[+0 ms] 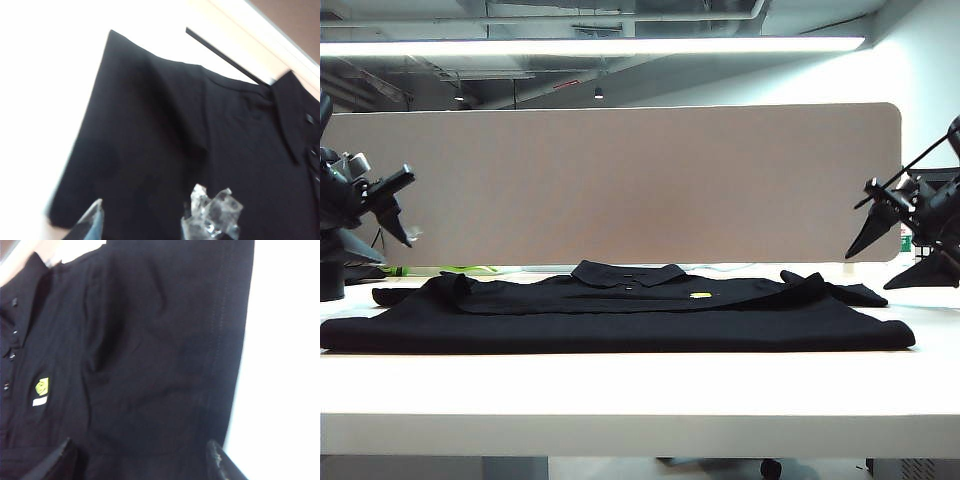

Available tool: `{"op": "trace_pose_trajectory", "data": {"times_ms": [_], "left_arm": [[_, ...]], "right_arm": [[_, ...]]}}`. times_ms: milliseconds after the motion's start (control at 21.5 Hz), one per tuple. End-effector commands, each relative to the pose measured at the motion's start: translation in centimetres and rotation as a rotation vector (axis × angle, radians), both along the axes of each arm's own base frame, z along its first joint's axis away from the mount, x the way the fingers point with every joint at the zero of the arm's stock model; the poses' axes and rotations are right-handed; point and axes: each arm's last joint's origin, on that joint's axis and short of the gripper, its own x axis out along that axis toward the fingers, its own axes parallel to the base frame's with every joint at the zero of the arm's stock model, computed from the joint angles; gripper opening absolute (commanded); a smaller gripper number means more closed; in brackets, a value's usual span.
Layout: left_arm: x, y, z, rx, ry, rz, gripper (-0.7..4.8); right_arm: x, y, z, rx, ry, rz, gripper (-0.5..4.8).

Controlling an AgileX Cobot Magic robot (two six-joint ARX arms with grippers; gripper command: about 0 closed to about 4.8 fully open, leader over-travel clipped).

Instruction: Fold the bottom side of the T-shirt horizontally towards the center, about one-third of the way, then fold the sleeve back towards the center, creating a straight line along the edge of the T-shirt, and finally fold the bottom of the T-shirt up towards the top, creating a neat rectangle.

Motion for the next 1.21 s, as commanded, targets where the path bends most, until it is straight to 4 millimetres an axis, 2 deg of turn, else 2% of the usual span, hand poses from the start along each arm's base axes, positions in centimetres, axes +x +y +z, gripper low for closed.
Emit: {"op": "trace_pose_trajectory", "data": {"times_ms": [46,186,372,557,836,1068,1208], "left_arm": [[1.2,0.6,-1.1,0.028,0.066,-0.015,1.97],[2.2,0.7,-2.9,0.033,0.146,-0.037,1.98],[2.5,0.7,-4.2,0.091,0.165,-0.066,1.98],[2.7,1.1,-3.4,0.201,0.149,-0.090,1.98],[3.5,1.4,-1.7,0.240,0.129,-0.089,1.97],[3.6,1.0,-2.7,0.212,0.151,-0.124,1.97],[3.9,0.0,-3.7,0.196,0.162,-0.163,1.97]], "right_arm": [[0.3,-0.1,-1.0,0.003,0.028,-0.005,3.55],[0.2,-0.2,-1.5,-0.016,0.056,-0.027,3.55],[0.3,-0.1,-1.6,-0.025,0.059,-0.037,3.55],[0.3,0.2,-2.0,-0.026,0.072,-0.025,3.55],[0.1,0.0,-2.1,-0.031,0.088,-0.022,3.55],[0.2,0.8,-2.2,-0.031,0.095,-0.004,3.55],[0.5,3.1,-2.1,-0.044,0.080,0.040,3.55]]}}
